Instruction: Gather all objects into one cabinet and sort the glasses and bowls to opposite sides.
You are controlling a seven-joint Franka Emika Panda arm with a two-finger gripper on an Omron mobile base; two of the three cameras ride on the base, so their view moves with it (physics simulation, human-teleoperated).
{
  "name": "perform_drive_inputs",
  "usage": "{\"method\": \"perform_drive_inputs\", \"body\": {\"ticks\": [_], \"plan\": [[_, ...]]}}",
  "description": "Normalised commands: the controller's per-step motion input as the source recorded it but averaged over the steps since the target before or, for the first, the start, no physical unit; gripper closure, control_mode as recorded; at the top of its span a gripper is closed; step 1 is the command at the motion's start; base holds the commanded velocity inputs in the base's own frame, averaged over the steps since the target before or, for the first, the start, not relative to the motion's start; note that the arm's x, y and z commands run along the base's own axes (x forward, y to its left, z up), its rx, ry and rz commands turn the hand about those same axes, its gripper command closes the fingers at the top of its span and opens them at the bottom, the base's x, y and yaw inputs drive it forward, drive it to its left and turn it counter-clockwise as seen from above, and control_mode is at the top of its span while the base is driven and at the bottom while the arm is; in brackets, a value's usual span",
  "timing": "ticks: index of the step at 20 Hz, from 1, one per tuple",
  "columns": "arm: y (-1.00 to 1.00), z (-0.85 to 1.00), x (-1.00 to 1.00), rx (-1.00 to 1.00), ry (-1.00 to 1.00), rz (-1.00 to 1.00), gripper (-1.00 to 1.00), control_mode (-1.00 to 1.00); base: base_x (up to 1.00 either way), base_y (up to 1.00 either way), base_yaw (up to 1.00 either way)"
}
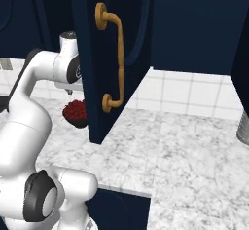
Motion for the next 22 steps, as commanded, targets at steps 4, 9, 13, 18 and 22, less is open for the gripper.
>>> {"method": "perform_drive_inputs", "body": {"ticks": [4, 9, 13, 18, 22], "plan": [[0.0, 0.0, 0.0, 0.0, 0.0, 0.0, -1.0, 1.0, 0.49, 0.09, 0.0], [0.0, 0.0, 0.0, 0.0, 0.0, 0.0, -1.0, 1.0, 0.3, 0.09, 0.0], [0.09, 0.13, 0.11, -0.03, 0.0, 0.0, -1.0, -1.0, 0.05, 0.02, 0.0], [0.16, 0.24, 0.01, -0.06, -0.04, 0.0, -1.0, -1.0, 0.0, 0.0, 0.0], [0.06, 0.34, 0.0, -0.05, -0.07, 0.0, -1.0, -1.0, 0.0, 0.0, 0.0]]}}
